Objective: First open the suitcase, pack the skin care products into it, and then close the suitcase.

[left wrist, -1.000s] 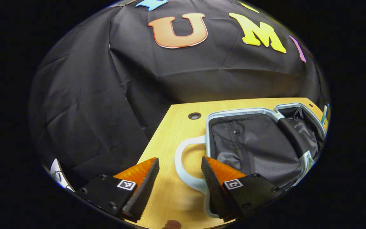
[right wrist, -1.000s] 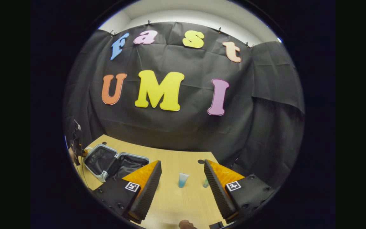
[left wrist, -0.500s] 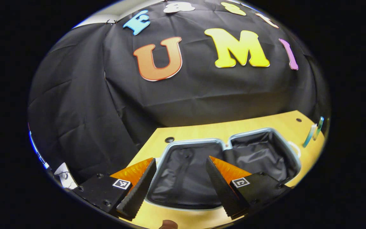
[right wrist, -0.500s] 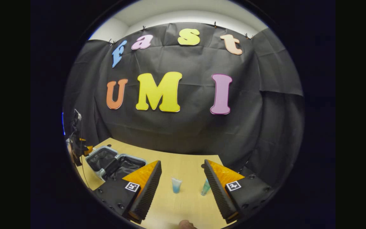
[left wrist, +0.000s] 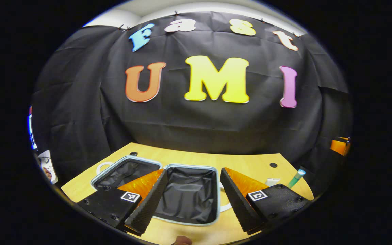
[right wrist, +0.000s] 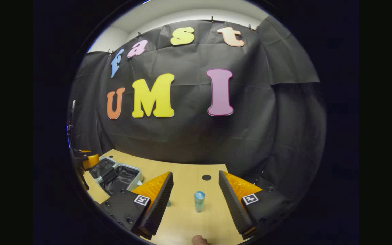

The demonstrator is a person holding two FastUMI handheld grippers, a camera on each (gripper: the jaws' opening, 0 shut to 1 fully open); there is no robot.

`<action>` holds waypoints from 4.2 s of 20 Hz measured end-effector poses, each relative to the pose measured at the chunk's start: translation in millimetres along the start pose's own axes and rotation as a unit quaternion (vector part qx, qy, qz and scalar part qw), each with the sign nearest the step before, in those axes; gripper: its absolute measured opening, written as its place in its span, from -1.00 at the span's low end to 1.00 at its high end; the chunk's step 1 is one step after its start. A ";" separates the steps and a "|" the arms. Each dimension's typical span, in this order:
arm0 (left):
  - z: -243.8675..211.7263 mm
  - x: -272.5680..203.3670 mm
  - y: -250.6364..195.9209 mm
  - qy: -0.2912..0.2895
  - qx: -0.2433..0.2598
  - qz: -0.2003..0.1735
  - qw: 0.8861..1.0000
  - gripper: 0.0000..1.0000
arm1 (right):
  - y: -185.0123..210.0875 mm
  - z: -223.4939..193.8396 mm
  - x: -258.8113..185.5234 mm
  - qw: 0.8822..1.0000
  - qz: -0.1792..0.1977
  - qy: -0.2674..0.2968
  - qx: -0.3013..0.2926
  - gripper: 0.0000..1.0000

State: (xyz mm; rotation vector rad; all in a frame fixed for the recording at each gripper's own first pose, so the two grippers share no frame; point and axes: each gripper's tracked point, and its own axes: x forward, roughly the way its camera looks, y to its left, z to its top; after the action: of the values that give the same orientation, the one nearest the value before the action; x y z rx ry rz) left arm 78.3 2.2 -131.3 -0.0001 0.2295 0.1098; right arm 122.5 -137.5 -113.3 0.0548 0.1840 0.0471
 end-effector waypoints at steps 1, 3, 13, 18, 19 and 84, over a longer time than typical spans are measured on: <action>-6.1 4.4 -14.7 0.002 0.011 -0.014 1.000 0.98 | -8.3 -4.3 -1.5 1.000 -0.005 0.004 0.001 0.59; -33.6 8.4 -45.1 0.028 0.021 -0.048 0.998 0.98 | -21.5 -10.7 -2.9 1.000 -0.012 0.010 0.002 0.59; -154.1 65.0 -175.2 0.123 0.053 -0.139 0.981 0.99 | -56.9 -68.6 -4.6 0.997 -0.031 0.072 -0.029 0.59; -188.1 110.0 -210.4 0.141 0.057 -0.163 0.975 0.97 | -73.1 -90.3 -0.6 0.994 -0.041 0.097 -0.037 0.59; -191.2 116.9 -213.7 0.141 0.055 -0.163 0.975 0.96 | -76.5 -95.4 0.3 0.993 -0.046 0.103 -0.039 0.59; -221.9 86.5 129.6 0.407 0.062 -0.059 0.909 -0.09 | 188.2 -115.9 -14.6 0.981 -0.004 0.185 0.053 -0.26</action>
State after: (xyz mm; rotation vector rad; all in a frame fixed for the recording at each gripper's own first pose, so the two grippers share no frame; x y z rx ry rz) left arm 97.5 137.7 -365.4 0.0684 1.0744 -0.0343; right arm 79.0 55.3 -213.4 0.1529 0.5587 0.0392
